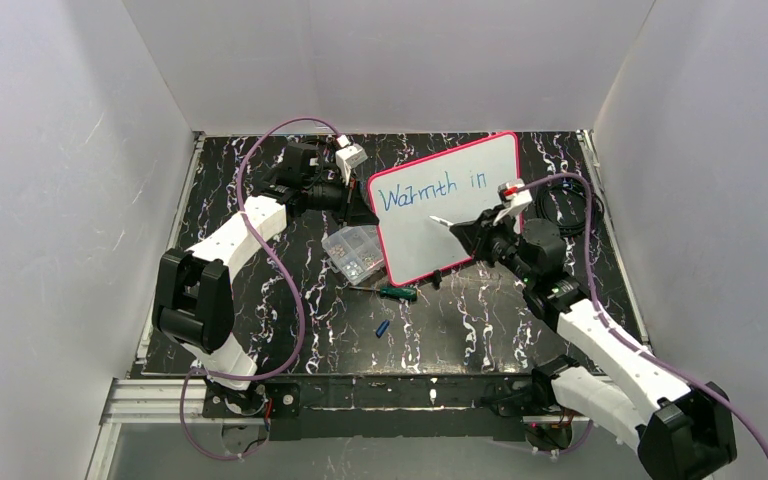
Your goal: Write a sentence on the whiteboard
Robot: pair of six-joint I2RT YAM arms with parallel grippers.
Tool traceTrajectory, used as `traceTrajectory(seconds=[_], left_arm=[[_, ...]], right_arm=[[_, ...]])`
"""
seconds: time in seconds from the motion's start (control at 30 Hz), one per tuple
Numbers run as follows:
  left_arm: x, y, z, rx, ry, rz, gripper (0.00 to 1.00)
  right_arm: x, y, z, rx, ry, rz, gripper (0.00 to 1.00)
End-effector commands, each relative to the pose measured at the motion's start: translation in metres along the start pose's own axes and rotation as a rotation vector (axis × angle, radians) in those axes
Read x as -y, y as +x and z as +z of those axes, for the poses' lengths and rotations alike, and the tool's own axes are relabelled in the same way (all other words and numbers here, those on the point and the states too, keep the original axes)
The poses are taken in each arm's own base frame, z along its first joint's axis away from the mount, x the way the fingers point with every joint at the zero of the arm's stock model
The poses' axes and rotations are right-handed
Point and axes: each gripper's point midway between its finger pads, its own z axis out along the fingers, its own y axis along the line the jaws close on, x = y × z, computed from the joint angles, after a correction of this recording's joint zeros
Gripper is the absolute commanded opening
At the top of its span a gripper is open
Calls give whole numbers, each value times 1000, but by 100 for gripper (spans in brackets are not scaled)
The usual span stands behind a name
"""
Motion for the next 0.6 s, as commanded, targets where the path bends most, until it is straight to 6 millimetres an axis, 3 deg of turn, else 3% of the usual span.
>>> traceTrajectory(seconds=[0.0, 0.2, 0.57], left_arm=[[29, -24, -13, 42, 58, 84, 0], [30, -24, -12, 42, 61, 83, 0], [31, -25, -13, 44, 62, 85, 0]], right_arm=[[-28, -9, 9, 51, -103, 1, 1], [-40, 5, 21, 16, -118, -12, 1], [-31, 19, 31, -18, -51, -29, 1]])
